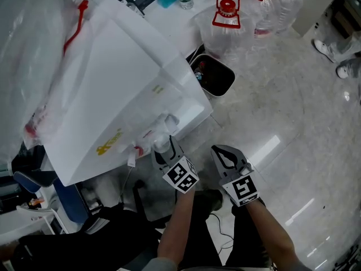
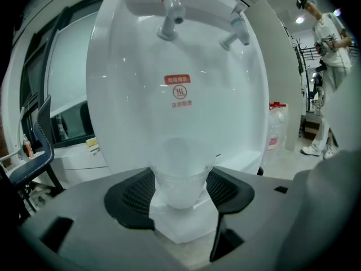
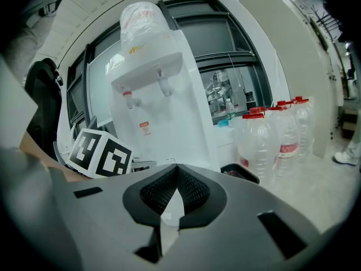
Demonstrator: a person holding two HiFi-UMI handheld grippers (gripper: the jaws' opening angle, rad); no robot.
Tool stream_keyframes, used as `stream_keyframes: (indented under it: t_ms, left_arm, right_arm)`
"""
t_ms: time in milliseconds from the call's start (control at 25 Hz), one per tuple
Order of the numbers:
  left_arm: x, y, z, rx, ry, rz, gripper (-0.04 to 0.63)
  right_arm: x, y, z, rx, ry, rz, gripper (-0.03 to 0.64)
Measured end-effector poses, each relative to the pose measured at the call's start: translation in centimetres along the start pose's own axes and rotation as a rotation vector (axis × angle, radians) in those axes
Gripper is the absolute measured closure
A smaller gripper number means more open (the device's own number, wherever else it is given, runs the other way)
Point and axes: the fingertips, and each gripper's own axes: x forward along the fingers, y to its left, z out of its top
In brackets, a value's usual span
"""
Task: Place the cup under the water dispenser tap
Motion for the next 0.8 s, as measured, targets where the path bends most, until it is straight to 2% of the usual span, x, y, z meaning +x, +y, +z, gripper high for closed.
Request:
stream_keyframes:
  t_ms: [240, 800]
  left_arm:
    - [0.2, 0.0, -0.2, -0.024, -0.009, -0.007, 0.307]
    - [-0.8, 0.0, -1.4, -0.032, 0.030, -0.035, 0.278]
  right_arm:
    - [0.0, 0.0, -0.1, -0.006, 0.004, 0.010, 0.606]
    - [-0.9, -0.1, 0.0, 0.023, -0.007, -0.011, 0.606]
